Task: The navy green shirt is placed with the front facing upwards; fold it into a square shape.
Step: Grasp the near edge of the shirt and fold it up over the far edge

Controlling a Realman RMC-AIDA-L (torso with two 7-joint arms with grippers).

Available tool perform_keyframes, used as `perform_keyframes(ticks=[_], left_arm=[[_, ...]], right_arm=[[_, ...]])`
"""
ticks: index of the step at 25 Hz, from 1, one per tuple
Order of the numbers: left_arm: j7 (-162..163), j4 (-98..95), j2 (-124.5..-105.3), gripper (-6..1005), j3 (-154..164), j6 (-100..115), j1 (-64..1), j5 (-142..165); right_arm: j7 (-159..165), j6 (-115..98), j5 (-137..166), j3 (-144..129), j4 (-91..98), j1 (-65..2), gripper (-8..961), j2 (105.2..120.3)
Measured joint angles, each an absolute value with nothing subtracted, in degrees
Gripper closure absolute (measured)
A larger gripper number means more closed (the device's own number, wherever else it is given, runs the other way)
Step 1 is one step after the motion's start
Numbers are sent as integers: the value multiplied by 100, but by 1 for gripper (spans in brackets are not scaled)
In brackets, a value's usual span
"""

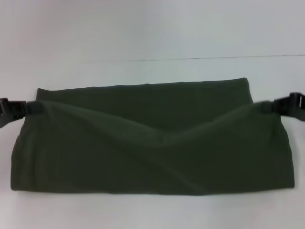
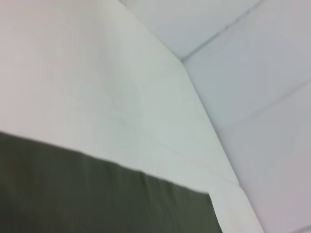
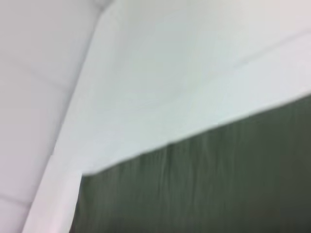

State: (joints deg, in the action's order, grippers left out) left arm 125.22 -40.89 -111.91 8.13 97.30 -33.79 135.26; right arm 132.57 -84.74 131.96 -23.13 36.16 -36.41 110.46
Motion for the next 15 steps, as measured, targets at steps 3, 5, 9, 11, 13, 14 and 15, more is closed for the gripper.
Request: perform_keyframes(ticks=[3,5,9,11,13,14,15], left_arm=[[12431,-3929,-11235,958,837,9310,-3383,13324],[12345,-3836,-11285,958,839,9039,-3374,13208],[12153,-3652,-11388,958,845,8463,-3368,12998],[12036,-3542,-11447,958,848,8210,-3381,12899],[11987,-3505,-11469,958,848,8115,-3387,12852],[11882,-3437,-11532,958,848,7898,-3394,12716],[11732,-3377,-11623,958,859,7630,-3416,12562]], right_arm=[[13239,-8207,13039,-2314,3615,-3637,902,11107],[13205,-7917,12897,-2314,3612,-3633,901,11173],[13122,-7311,12760,-2353,3567,-3662,901,11317],[13047,-7048,12721,-2339,3560,-3679,901,11404],[12944,-6776,12617,-2342,3544,-3685,901,11499],[12892,-6649,12561,-2352,3526,-3691,901,11536],[12814,-6490,12501,-2358,3478,-3706,900,11575]])
